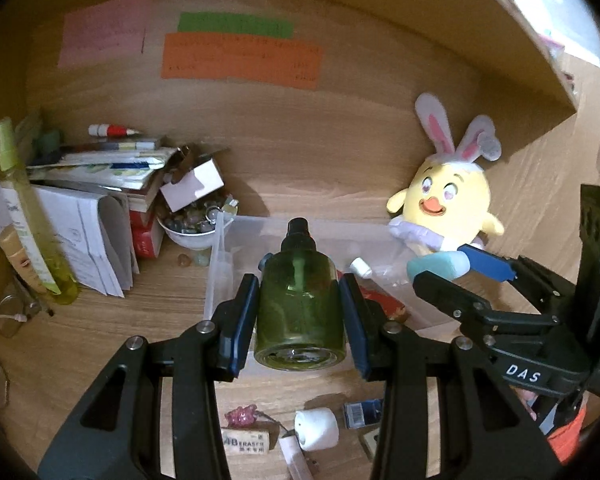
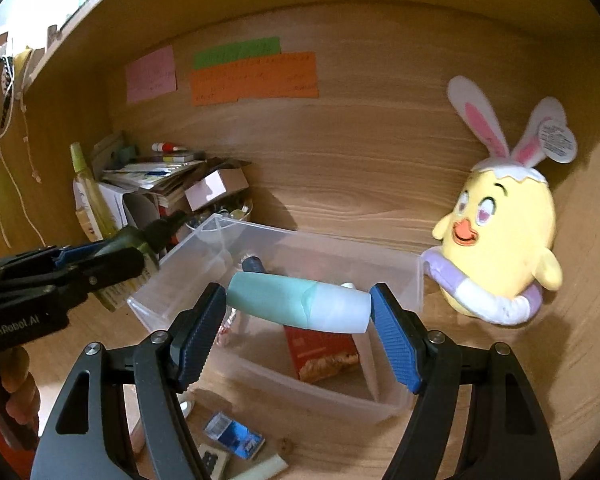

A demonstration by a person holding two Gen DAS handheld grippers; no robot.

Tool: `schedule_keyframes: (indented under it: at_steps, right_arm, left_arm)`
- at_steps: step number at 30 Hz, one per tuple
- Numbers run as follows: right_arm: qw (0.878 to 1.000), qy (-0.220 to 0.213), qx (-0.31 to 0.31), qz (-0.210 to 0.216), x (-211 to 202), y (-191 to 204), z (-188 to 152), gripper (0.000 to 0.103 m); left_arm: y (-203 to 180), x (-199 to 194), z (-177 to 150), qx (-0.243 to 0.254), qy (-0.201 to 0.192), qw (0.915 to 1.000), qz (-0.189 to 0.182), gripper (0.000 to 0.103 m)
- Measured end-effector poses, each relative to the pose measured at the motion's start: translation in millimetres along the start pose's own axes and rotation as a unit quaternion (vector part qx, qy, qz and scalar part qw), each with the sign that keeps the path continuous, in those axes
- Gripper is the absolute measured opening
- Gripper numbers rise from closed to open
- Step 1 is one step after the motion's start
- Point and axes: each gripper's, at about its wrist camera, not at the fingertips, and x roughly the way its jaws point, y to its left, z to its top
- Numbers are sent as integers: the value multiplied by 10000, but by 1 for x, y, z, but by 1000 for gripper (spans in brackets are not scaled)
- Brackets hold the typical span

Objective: Organize objects
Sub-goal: 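Carry the light-blue tube and green bottle with both grippers over the bin, then open both grippers to drop the light-blue tube and green bottle into the bin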

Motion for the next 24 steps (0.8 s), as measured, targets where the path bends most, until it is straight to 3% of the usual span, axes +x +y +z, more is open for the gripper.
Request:
schedule_keyframes:
  at_steps: [9, 24]
  right_arm:
    - [9988, 467, -134, 15, 41, 2, -4, 71]
    - [9950, 992, -118, 80, 79, 1, -16, 71]
  left_arm:
    - [8, 44, -2, -4, 485, 9988, 35, 41]
    - [16, 70, -8, -16, 742, 9972, -43, 41]
